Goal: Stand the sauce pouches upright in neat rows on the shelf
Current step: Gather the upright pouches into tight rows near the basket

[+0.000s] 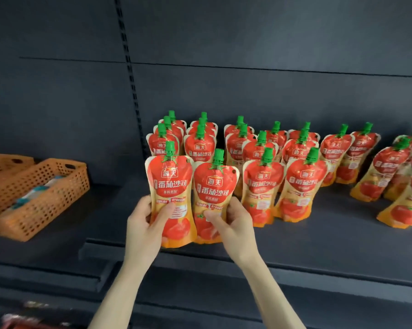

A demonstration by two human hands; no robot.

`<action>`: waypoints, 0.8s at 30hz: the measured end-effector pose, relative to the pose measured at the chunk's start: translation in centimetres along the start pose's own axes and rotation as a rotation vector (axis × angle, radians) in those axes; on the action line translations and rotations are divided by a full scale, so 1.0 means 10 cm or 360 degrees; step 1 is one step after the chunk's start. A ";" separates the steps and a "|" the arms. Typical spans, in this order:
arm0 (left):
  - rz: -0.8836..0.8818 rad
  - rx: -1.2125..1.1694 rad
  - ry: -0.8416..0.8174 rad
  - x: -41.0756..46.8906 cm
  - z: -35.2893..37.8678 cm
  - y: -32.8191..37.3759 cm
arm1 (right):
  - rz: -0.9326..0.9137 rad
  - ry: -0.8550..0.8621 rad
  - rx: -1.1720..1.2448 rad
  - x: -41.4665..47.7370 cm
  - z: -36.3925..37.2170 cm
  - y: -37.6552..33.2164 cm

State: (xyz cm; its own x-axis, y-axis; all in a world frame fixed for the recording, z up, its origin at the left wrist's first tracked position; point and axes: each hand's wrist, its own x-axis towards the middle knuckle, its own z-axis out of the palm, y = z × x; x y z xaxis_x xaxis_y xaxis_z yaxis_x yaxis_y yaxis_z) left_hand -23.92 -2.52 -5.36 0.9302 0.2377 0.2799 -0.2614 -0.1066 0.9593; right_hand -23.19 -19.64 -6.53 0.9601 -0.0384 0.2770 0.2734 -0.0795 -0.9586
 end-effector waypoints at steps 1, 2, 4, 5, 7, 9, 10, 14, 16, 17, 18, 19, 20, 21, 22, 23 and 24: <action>-0.0003 0.0011 -0.0022 0.11 -0.11 -0.07 | -0.0018 0.0030 -0.0018 0.06 0.15 0.03; -0.0007 0.0027 -0.0053 0.23 -0.20 -0.14 | -0.0029 0.0063 -0.0037 0.11 0.27 0.06; -0.0008 0.0043 -0.0122 0.45 -0.32 -0.26 | -0.0032 0.0136 -0.0078 0.23 0.43 0.12; -0.0008 0.0038 -0.0157 0.54 -0.35 -0.30 | -0.0030 0.0170 -0.0100 0.30 0.47 0.14; -0.0006 0.0028 -0.0225 0.74 -0.38 -0.36 | -0.0038 0.0223 -0.0133 0.44 0.52 0.17; 0.0011 0.0013 -0.0272 0.93 -0.38 -0.39 | -0.0061 0.0250 -0.0160 0.61 0.55 0.18; 0.0024 -0.0006 -0.0290 1.03 -0.38 -0.41 | -0.0075 0.0246 -0.0186 0.69 0.56 0.19; -0.0015 -0.0092 -0.0404 1.25 -0.35 -0.57 | -0.0018 0.0205 -0.0237 0.87 0.54 0.30; -0.0068 -0.0076 -0.0485 1.27 -0.36 -0.70 | 0.0049 0.0180 -0.0293 0.86 0.53 0.40; -0.0084 -0.0015 -0.0531 1.28 -0.37 -0.75 | 0.0091 0.0155 -0.0345 0.84 0.53 0.44; -0.0102 0.0064 -0.0565 1.28 -0.38 -0.80 | 0.0136 0.0139 -0.0391 0.82 0.53 0.48; -0.0114 0.0133 -0.0574 1.28 -0.40 -0.83 | 0.0169 0.0132 -0.0420 0.82 0.54 0.50; -0.0122 0.0166 -0.0567 1.30 -0.40 -0.85 | 0.0184 0.0129 -0.0428 0.82 0.53 0.51; -0.0125 0.0168 -0.0557 1.30 -0.40 -0.86 | 0.0196 0.0128 -0.0426 0.83 0.53 0.51; -0.0120 0.0167 -0.0542 1.30 -0.39 -0.87 | 0.0203 0.0128 -0.0425 0.84 0.52 0.50; -0.0111 0.0178 -0.0525 1.31 -0.39 -0.87 | 0.0206 0.0134 -0.0438 0.85 0.50 0.51; -0.0100 0.0193 -0.0509 1.30 -0.39 -0.86 | 0.0207 0.0138 -0.0452 0.86 0.49 0.51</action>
State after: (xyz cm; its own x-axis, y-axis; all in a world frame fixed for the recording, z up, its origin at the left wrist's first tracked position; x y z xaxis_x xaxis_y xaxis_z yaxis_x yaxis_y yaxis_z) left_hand -10.53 5.23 -9.86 0.9821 -0.0653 0.1765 -0.1867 -0.2198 0.9575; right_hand -13.28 -15.54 -9.41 0.9740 -0.1503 0.1698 0.1098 -0.3427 -0.9330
